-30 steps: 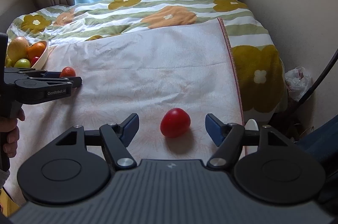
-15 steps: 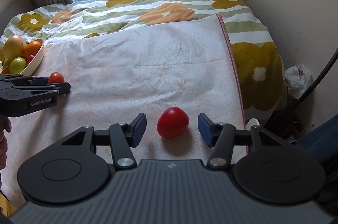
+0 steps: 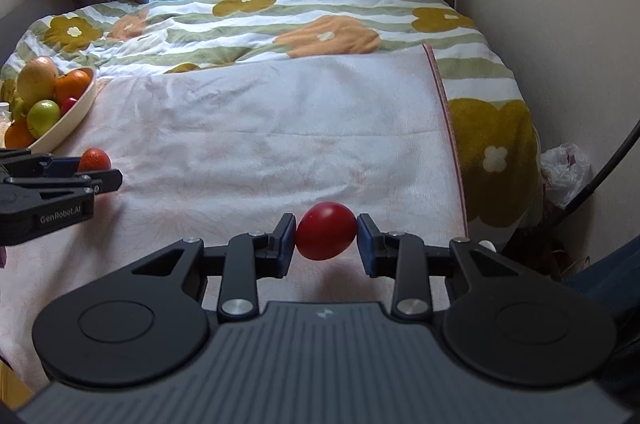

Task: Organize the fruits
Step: 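Close the left tool on the tangerine while the right tool grasps the red tomato, then carry the tangerine and tomato over the duck bowl with both tools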

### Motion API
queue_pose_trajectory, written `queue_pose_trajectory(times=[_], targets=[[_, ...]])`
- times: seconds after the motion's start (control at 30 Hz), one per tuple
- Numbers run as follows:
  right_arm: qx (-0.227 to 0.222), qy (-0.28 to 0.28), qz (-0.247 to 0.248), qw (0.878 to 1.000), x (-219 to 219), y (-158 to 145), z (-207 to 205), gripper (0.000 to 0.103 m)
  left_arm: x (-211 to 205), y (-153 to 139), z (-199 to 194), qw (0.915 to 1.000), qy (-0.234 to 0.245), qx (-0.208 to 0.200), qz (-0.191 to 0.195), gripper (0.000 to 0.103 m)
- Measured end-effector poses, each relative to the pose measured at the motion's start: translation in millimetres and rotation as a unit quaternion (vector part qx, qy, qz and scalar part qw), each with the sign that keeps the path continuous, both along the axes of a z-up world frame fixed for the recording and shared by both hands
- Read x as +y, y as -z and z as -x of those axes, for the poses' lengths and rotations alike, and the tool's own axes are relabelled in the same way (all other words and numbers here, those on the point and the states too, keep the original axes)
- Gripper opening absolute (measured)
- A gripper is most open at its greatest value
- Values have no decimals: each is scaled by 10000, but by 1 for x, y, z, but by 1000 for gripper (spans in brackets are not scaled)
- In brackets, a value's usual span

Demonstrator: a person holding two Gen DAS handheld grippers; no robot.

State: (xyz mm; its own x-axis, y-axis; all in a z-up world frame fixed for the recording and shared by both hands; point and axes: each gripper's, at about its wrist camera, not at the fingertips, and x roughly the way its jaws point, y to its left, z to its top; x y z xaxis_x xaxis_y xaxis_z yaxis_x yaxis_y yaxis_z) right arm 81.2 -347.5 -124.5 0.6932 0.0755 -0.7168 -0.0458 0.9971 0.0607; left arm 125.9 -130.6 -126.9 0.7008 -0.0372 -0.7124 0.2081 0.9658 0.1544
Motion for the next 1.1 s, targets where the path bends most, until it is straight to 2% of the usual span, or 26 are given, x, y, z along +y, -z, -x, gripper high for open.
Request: queue_pose_trajectory(times=[0.27, 0.67, 0.8, 1.1], targets=[[-201, -239, -42, 9995, 16, -29, 12, 48, 7, -24, 29, 9996, -106, -195, 154, 39], [-447, -695, -205, 9964, 58, -75, 32, 48, 37, -76, 74, 9959, -571, -598, 364, 39], [-392, -840, -452, 9947, 77, -88, 32, 48, 56, -90, 81, 9942, -739, -678, 393, 39], [-430, -1078, -486, 9920, 144, -104, 23, 48, 117, -106, 73, 9927, -890, -736, 349, 39]])
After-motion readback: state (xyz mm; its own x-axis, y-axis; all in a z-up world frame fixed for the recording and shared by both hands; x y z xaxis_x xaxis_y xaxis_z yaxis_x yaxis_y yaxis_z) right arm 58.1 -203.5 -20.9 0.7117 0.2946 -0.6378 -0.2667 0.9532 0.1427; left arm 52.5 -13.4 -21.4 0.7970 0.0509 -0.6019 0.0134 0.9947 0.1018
